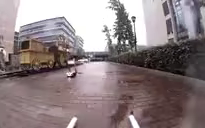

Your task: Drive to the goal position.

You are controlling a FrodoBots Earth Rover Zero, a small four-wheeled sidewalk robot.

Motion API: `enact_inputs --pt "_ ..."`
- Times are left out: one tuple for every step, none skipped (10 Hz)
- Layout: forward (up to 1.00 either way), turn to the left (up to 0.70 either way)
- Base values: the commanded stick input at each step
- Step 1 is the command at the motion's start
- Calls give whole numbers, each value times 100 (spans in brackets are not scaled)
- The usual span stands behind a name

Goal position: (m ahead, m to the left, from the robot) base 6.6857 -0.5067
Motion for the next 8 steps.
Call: enact_inputs --pt "70 0" --pt "70 0" --pt "70 0" --pt "70 0" --pt "70 0" --pt "70 0" --pt "70 0" --pt "70 0"
